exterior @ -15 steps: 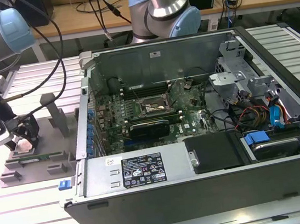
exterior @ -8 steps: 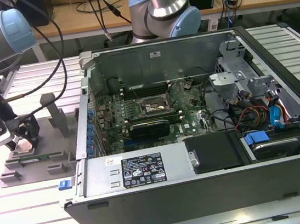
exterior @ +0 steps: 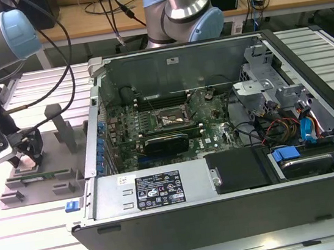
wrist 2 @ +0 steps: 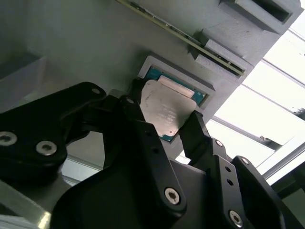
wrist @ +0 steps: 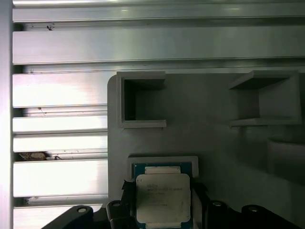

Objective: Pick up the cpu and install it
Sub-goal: 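Pick up the cpu and move it towards the insertion slot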

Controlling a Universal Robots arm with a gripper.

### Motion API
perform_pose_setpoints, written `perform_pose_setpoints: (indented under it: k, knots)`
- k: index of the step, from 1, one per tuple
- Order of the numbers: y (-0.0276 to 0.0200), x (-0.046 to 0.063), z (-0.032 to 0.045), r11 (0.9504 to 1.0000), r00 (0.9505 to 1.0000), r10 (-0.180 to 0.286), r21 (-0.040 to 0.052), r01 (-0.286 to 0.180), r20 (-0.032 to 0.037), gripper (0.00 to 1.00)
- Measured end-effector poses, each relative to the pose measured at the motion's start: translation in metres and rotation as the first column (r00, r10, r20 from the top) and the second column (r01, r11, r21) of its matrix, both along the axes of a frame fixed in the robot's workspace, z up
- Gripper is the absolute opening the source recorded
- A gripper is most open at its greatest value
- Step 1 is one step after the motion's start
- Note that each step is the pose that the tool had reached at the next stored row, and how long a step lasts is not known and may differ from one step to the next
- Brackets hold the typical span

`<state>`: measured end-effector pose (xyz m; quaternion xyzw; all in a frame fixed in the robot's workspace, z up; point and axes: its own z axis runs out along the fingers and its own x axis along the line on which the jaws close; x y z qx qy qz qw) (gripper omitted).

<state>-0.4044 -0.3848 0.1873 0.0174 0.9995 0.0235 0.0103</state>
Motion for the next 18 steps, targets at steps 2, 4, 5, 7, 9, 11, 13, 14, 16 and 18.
perform_pose_setpoints:
  k: [2,4,5,7,9,11,13,14,16,18]
  knots:
    - [0.0000,0.000,0.0000,1.0000,1.0000,0.000,0.0000,0.000,0.0001,0.55]
    - [0.0000,0.001,0.0000,1.0000,1.0000,0.000,0.0000,0.000,0.0001,0.55]
    - [0.0000,0.001,0.0000,1.0000,1.0000,0.000,0.0000,0.000,0.0000,0.55]
    - [0.0000,0.001,0.0000,1.0000,1.0000,0.000,0.0000,0.000,0.0001,0.55]
    - [0.0000,0.001,0.0015,1.0000,1.0000,0.000,0.0001,0.000,0.0001,0.55]
    - [0.0000,0.001,0.0040,1.0000,1.0000,0.000,0.0001,0.000,0.0001,0.55]
    - [0.0000,0.001,0.0063,1.0000,1.0000,0.000,0.0001,0.000,0.0002,0.55]
    - [0.0000,0.001,0.0087,1.0000,1.0000,0.000,0.0001,0.000,0.0002,0.55]
    - [0.0000,0.001,0.0119,1.0000,1.0000,0.000,0.0001,0.000,0.0001,0.55]
    - [0.0000,0.001,0.0151,1.0000,1.0000,0.000,0.0000,0.000,0.0001,0.55]
